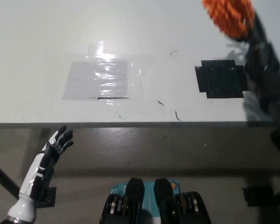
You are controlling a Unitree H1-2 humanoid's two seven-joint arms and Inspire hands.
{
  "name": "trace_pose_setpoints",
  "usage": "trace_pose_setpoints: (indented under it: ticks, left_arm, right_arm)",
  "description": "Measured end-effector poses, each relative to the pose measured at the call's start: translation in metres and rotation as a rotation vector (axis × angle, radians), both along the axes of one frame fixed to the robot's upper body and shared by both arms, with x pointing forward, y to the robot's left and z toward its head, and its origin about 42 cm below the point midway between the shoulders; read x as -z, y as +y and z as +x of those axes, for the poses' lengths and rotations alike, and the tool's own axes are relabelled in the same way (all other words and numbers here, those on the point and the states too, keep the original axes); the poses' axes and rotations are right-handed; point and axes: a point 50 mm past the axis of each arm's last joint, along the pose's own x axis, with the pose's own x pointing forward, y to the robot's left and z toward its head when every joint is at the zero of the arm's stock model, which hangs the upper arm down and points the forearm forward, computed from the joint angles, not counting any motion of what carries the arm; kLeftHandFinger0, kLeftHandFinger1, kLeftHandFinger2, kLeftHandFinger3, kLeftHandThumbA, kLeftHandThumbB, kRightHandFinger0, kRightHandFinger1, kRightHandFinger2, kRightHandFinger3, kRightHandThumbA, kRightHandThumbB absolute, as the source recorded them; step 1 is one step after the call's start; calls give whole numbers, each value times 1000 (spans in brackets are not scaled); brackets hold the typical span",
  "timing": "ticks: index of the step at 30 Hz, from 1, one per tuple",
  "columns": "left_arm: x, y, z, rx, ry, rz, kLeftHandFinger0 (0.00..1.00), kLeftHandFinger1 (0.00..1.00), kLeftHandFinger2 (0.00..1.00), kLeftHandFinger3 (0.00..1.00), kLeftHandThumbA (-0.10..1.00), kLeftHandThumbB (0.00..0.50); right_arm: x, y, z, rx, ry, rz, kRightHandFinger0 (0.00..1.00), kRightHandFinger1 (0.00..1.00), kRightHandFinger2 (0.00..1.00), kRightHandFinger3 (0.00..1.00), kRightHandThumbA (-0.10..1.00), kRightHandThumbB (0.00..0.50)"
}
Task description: The robot uses it right hand to pick up an extended orange duster kept in the middle of the desk and presses its handle against the desk to collapse it
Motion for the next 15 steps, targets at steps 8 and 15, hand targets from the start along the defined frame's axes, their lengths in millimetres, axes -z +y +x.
trace_pose_setpoints:
  ticks: [8,15]
  left_arm:
    - [-2,-1,0,4,-3,1,1000,1000,1000,1000,1000,298]
    - [-5,0,-1,8,-7,6,1000,1000,1000,1000,1000,301]
  right_arm:
    - [-63,12,10,-43,-30,-476,0,144,383,379,-100,193]
    - [-52,17,10,-48,41,-712,0,0,141,370,-100,175]
